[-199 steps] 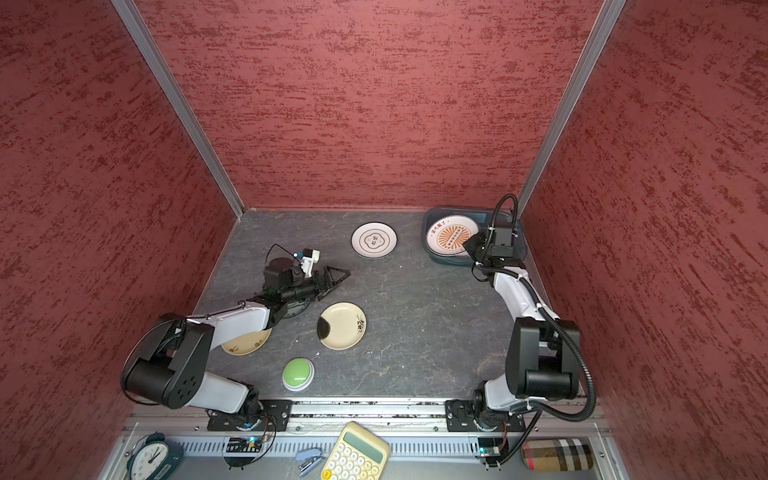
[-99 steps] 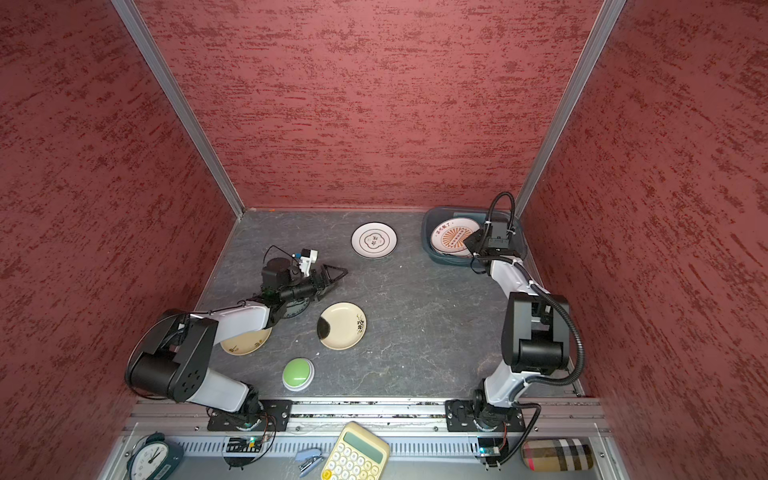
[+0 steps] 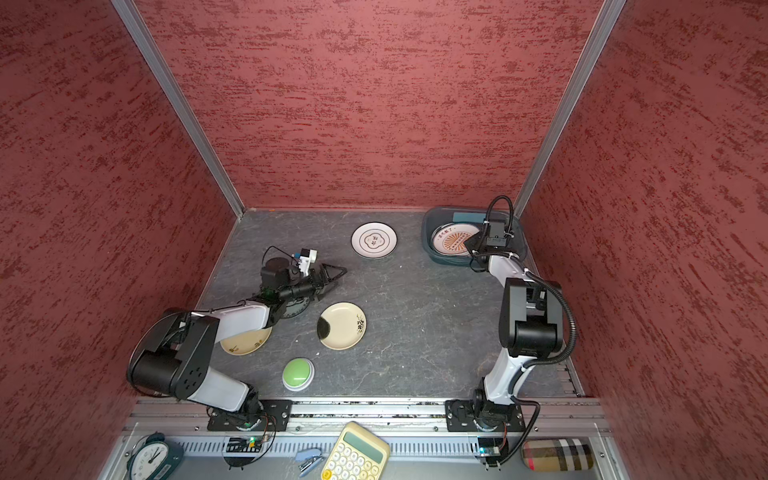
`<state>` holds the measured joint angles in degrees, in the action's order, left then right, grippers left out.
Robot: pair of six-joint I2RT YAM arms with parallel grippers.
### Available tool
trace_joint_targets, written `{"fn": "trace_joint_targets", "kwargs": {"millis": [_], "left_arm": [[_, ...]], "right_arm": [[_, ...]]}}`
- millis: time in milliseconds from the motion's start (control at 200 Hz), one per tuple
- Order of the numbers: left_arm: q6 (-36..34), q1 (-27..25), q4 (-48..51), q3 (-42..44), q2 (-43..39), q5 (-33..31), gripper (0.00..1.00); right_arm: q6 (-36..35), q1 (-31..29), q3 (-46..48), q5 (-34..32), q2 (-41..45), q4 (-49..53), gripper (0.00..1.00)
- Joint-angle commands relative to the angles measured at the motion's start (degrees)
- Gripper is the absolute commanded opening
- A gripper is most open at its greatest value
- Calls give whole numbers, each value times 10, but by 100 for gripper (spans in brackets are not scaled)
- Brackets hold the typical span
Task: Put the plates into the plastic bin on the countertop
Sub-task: 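Lower the held sunburst plate into the blue bin with the right gripper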
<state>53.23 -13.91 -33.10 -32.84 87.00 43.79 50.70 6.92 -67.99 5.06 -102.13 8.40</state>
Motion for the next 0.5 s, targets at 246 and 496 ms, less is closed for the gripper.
{"fn": "trace_joint_targets", "kwargs": {"millis": [246,496], "left_arm": [[7,5,-22,3,11,15,99],[11,6,-27,5,14,16,99]], "right_arm": [[15,8,-18,24,-9,-44,7],[12,14,-19,39,-8,-50,48]]}}
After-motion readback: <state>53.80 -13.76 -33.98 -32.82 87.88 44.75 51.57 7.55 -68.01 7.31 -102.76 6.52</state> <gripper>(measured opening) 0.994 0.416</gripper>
